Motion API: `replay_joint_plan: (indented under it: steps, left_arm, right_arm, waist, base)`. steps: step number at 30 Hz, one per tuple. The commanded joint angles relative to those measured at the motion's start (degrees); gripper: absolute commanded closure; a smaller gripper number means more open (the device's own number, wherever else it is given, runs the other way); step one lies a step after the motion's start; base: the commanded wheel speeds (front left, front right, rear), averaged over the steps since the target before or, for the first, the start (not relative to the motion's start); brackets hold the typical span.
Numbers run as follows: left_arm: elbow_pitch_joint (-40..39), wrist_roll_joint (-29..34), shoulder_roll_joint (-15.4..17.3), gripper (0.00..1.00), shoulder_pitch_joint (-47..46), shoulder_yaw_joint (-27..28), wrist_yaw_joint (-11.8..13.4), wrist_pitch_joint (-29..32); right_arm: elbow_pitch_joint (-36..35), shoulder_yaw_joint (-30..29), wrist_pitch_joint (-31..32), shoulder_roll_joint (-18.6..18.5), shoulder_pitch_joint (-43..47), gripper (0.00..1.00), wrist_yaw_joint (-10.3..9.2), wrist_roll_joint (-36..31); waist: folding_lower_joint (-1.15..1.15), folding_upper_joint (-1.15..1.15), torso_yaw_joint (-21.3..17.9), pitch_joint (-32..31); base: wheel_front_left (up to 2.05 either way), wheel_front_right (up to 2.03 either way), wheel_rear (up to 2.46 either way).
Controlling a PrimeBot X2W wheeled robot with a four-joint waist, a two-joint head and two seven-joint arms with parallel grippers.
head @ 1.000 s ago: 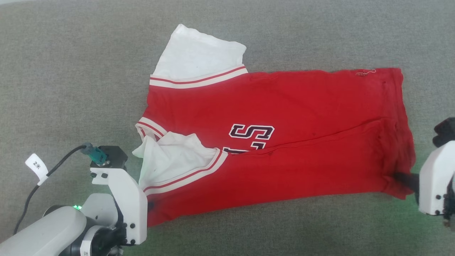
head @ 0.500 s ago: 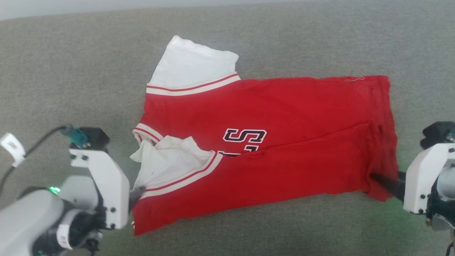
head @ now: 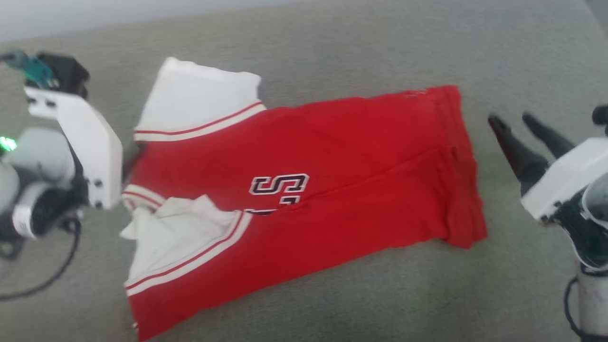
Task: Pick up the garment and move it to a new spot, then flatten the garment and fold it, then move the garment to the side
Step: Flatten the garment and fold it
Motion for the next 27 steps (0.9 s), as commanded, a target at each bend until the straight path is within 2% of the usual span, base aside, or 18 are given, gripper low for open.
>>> replay_joint_plan:
  steps: [1,4,8,10,15,19,25,26,27]
  left_arm:
    - [2.24,0.72,-0.62,0.00,-1.97,0.43,-1.18,-0.57]
    - [8.01,2.09,-2.28,0.00,-5.66,0.82,-4.13,-1.57]
    - [15.42,4.65,-3.91,0.00,-10.56,-0.03,-8.56,-2.44]
    - [19.18,5.79,-5.19,0.00,-12.74,-0.39,-10.21,-2.77]
    - [26.90,7.24,-7.22,0.00,-16.60,-1.49,-12.47,-2.12]
    - [33.79,8.61,-8.54,0.00,-19.22,-2.64,-13.28,-0.39]
    - [43.48,8.94,-10.69,0.00,-19.86,-5.46,-11.25,6.40]
    - [44.95,8.38,-11.26,0.04,-19.45,-6.15,-10.92,8.86]
    - [45.89,8.16,-11.87,1.00,-19.13,-6.85,-10.73,10.95]
  right_arm:
    - [-0.24,1.13,-3.60,0.32,-0.97,0.00,-0.03,-0.81]
    - [0.26,4.12,-11.64,0.67,-2.13,0.00,-0.02,-1.60]
    - [1.66,8.20,-19.35,0.72,-3.32,0.00,-0.03,-2.00]
    - [2.68,9.89,-21.61,1.20,-3.68,0.00,-0.03,-0.82]
    - [4.69,12.69,-24.28,1.37,-4.83,0.00,-0.03,0.68]
    - [6.48,14.62,-24.82,0.97,-5.75,0.00,-0.03,2.24]
    - [8.15,16.94,-23.18,-0.55,-7.32,0.00,-0.03,4.81]
    - [8.46,17.07,-22.74,-0.64,-7.79,0.00,-0.03,5.37]
    - [8.80,17.21,-22.18,-0.99,-8.27,0.00,-0.03,5.60]
  waist:
    - [0.00,0.00,-3.24,1.85]
    - [0.00,0.00,-5.87,3.27]
    - [0.00,0.00,-8.84,5.36]
    - [0.00,0.00,-10.09,6.38]
    - [0.00,0.00,-12.11,8.18]
    - [0.00,0.00,-13.44,9.73]
    - [0.00,0.00,-13.73,11.60]
    - [0.00,0.00,-13.57,11.79]
    - [0.00,0.00,-13.34,11.96]
  base:
    - [0.00,0.00,0.00]
    - [0.00,0.00,0.00]
    - [0.00,0.00,0.00]
    - [0.00,0.00,0.00]
    - [0.00,0.00,0.00]
    - [0.00,0.00,0.00]
    - [0.00,0.00,0.00]
    - [0.00,0.00,0.00]
    - [0.00,0.00,0.00]
